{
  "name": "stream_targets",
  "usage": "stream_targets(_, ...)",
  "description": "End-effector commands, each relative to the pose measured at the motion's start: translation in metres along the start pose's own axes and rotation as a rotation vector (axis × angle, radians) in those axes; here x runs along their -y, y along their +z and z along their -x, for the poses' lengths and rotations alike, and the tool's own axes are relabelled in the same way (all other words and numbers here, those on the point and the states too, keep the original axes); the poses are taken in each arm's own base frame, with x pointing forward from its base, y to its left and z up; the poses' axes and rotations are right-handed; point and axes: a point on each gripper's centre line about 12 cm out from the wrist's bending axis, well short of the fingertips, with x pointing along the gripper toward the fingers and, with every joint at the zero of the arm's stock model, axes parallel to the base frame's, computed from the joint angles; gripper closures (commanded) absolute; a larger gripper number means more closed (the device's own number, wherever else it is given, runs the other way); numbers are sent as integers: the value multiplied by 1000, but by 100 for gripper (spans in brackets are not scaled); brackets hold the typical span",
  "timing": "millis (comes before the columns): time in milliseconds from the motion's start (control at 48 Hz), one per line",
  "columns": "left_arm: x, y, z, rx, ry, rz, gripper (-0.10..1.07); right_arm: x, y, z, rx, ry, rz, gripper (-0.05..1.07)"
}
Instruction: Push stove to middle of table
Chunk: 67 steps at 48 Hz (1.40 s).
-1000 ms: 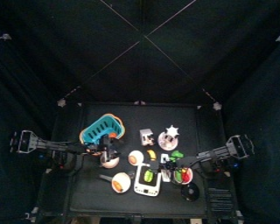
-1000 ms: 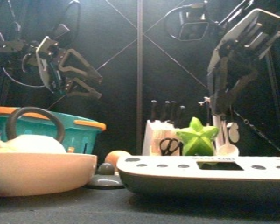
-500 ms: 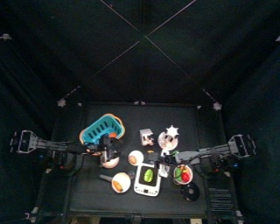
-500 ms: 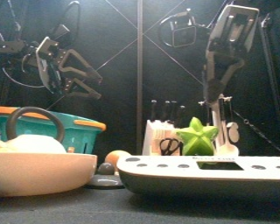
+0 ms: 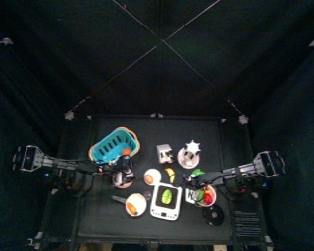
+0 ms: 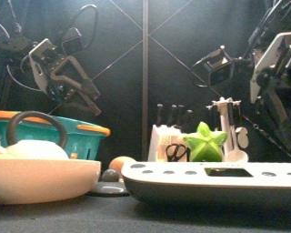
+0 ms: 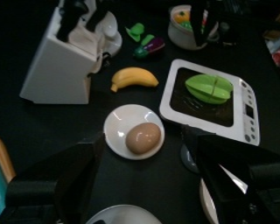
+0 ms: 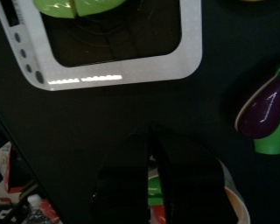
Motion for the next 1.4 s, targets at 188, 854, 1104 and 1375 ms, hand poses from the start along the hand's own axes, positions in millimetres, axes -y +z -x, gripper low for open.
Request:
stream_targets(188, 38, 2, -31, -112, -88, -16, -4, 4, 9, -13, 89, 6, 3, 88)
stream_targets(854, 49, -7, -95, -209, -60, 80, -2, 4, 23, -22, 110, -30, 59, 88)
stream_targets(1104, 49, -15, -102, -232, -50, 97, 16, 4, 23, -23, 110, -31, 58, 88)
stream_targets(1375, 53, -20, -112, -257, -48, 113, 29, 7, 26, -22, 117, -32, 50, 88)
